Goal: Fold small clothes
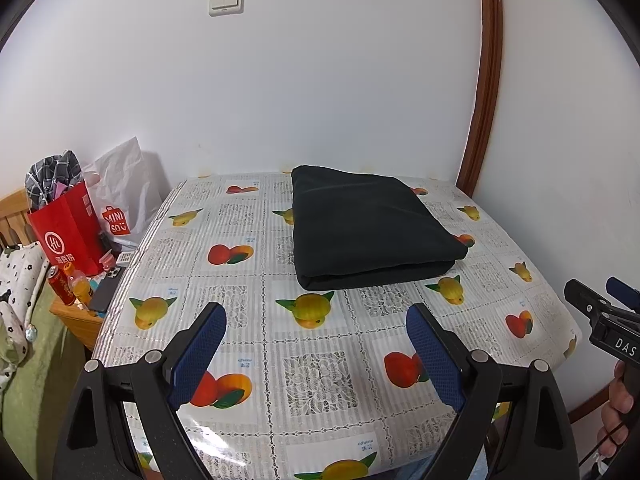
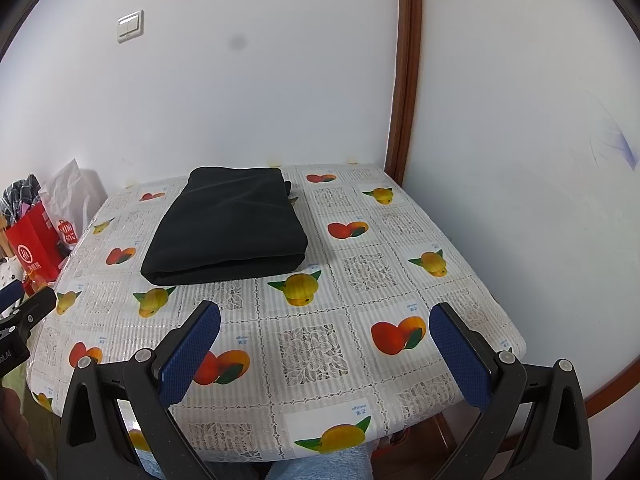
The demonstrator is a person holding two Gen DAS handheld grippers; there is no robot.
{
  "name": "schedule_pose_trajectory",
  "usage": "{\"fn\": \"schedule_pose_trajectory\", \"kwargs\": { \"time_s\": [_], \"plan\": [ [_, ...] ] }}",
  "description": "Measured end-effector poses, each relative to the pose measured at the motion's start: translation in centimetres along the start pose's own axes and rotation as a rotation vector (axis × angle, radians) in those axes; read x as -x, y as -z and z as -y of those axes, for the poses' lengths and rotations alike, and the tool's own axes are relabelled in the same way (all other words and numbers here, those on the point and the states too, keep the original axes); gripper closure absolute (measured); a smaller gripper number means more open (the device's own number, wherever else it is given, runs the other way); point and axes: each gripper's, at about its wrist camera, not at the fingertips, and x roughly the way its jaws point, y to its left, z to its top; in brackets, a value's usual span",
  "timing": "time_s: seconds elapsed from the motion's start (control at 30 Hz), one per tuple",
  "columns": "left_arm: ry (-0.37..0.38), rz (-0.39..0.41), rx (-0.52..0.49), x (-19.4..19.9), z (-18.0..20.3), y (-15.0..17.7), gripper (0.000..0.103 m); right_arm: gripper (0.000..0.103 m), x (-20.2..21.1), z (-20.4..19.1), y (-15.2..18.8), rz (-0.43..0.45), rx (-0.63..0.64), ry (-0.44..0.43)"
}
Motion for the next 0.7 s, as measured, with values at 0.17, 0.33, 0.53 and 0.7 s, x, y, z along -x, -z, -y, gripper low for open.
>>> {"fn": "schedule_pose_trajectory", "kwargs": {
  "time_s": [0.17,0.33,0.53,0.7],
  "plan": [
    [0.000,0.000,0.002,0.0,0.0,0.0,0.012,0.000,0.1,-0.1,0.1,0.001,-0.002,0.000],
    [-0.005,-0.005,-0.003,-0.1,-0.2,-0.2,0.012,0.000,0.1,0.0,-0.1,-0.001,-0.001,-0.001],
    [-0.007,-0.010,0.000,-0.4,-0.4,-0.7,0.012,0.000,-0.2,-0.2,-0.7,-0.007,0.000,-0.005],
    [-0.007,-0.022,0.005,-1.1,-0.6,-1.2,0.012,0.000,-0.8,-0.6,-1.3,-0.015,0.004,-0.010]
  ]
}}
